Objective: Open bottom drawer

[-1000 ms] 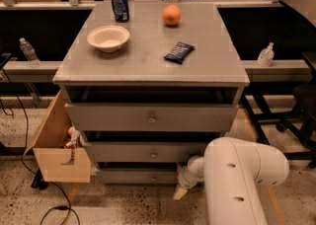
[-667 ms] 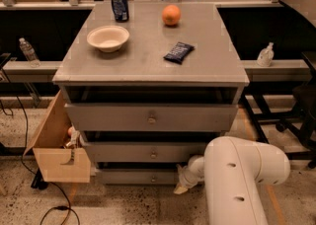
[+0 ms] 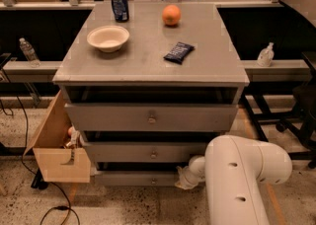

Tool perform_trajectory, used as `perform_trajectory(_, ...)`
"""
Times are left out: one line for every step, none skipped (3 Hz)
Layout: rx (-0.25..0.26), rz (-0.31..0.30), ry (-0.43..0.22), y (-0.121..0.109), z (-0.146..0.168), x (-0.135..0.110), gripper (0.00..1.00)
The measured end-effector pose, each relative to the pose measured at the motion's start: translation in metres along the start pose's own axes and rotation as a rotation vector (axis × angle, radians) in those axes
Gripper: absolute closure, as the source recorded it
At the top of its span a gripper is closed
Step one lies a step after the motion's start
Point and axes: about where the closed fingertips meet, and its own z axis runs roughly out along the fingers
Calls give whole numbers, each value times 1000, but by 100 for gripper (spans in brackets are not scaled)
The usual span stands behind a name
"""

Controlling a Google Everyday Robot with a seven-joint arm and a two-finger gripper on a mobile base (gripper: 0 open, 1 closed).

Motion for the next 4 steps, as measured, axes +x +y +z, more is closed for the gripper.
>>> perform_trajectory(0, 0, 0, 0, -2, -1, 100)
perform_trajectory(0, 1, 0, 0, -3, -1, 100)
perform_trajectory(0, 1, 0, 0, -4, -1, 100)
perform_trajectory(0, 1, 0, 0, -4, -1, 100)
